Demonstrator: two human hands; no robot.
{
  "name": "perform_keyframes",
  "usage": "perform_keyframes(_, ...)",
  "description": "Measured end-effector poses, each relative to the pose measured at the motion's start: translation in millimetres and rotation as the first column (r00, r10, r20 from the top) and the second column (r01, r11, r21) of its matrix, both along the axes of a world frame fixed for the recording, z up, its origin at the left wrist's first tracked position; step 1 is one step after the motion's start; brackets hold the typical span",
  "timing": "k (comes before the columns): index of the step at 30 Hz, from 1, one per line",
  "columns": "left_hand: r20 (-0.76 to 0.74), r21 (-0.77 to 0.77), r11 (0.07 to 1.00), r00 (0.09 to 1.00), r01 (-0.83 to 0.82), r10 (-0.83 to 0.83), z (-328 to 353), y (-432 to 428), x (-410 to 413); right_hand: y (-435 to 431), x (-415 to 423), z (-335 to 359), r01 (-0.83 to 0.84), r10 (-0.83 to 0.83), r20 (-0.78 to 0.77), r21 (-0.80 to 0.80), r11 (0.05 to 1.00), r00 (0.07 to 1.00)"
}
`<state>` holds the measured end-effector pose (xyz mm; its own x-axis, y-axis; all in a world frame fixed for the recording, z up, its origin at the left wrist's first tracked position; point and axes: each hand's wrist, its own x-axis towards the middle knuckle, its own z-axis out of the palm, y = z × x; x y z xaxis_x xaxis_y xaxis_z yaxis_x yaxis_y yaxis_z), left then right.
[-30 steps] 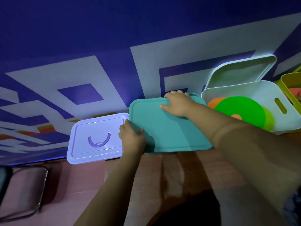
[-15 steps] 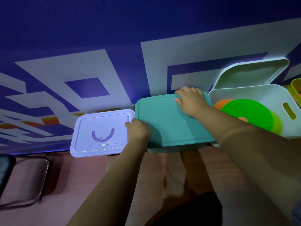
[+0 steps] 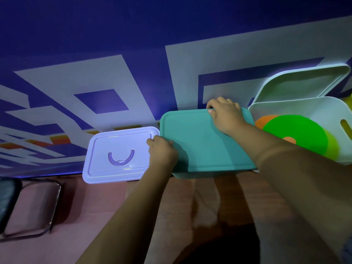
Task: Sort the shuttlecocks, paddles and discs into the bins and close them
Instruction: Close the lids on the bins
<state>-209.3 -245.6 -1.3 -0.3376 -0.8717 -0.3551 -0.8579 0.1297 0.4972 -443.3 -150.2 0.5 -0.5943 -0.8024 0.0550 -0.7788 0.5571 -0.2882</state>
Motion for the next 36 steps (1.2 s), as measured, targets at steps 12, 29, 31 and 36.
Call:
perform_keyframes(12, 0.089, 0.013, 0.993, 0.989, -0.117, 0.116, -2.6, 9.5, -9.4, -8.5, -5.8, -13.7, -0.011, 0.008, -0.089, -0.039, 0.999, 0.996)
perform_keyframes(29, -0.042, -0.241, 0.97, 0.998, 0.03, -0.042, -22.3, 18.6, 4.7, -2.1, -12.8, -12.7, -0.056, 0.053, -0.071, -0.03, 0.998, 0.996)
perform_keyframes(31, -0.065, -0.237, 0.972, 0.998, -0.004, -0.012, -23.3, 19.9, 4.1, -2.7, -14.3, -13.3, -0.081, 0.08, -0.054, -0.014, 0.997, 0.995)
perform_keyframes(36, -0.073, -0.244, 0.97, 0.997, -0.018, 0.0, -27.0, 20.2, 10.7, -6.4, -12.3, -13.6, -0.063, 0.061, -0.02, -0.081, 0.995, 0.998)
